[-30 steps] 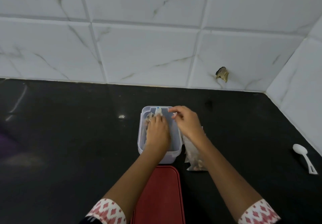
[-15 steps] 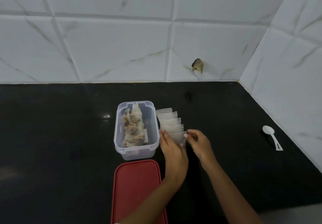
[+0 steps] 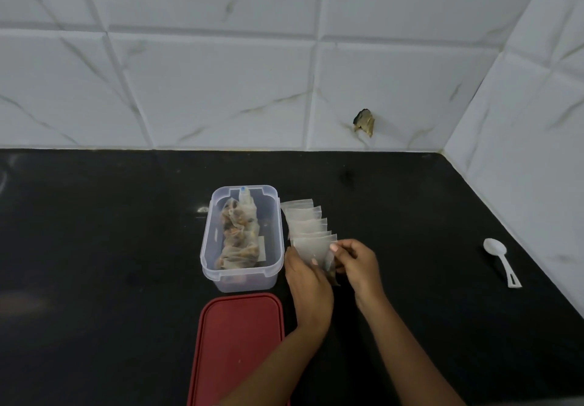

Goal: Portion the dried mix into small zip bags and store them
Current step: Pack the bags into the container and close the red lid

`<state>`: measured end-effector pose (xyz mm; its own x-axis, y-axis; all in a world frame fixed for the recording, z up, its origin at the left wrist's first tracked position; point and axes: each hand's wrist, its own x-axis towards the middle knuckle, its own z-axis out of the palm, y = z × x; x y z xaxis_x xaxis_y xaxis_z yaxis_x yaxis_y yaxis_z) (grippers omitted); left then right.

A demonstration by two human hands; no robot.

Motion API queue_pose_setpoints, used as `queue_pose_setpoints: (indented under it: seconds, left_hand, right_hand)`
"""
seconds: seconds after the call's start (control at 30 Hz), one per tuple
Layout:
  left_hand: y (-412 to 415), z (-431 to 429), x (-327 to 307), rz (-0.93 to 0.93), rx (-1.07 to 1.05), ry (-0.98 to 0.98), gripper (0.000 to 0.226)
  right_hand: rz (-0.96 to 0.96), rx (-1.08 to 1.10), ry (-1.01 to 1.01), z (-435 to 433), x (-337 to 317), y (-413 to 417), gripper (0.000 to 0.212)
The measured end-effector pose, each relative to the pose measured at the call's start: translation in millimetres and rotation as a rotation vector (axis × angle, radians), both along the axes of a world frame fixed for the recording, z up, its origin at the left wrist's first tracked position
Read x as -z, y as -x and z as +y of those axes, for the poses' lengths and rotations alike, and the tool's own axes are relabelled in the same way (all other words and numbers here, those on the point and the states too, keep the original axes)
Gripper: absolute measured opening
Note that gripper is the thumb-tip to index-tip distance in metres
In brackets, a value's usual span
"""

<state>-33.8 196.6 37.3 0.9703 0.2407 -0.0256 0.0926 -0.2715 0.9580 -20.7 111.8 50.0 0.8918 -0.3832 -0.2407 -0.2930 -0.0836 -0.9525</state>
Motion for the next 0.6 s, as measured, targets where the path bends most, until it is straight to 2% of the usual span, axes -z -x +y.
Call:
queue_pose_setpoints:
  seconds: [0.17, 0.4, 0.6]
  left_hand:
    - [-10, 1, -3, 0.0, -0.021, -0.017, 0.035]
    - [-5, 3, -3, -0.048, -0.043, 0.021, 0.033]
    - [12, 4, -23, -0.096, -0.066, 0.144, 0.026]
  right_hand:
    - [0.031, 0.015, -0.046, 0, -1, -15, 0.019]
    - [0.074, 0.057, -0.065, 0, 8, -12, 0.008]
    - [0.048, 0.045, -0.096, -7, -26, 4, 0.01]
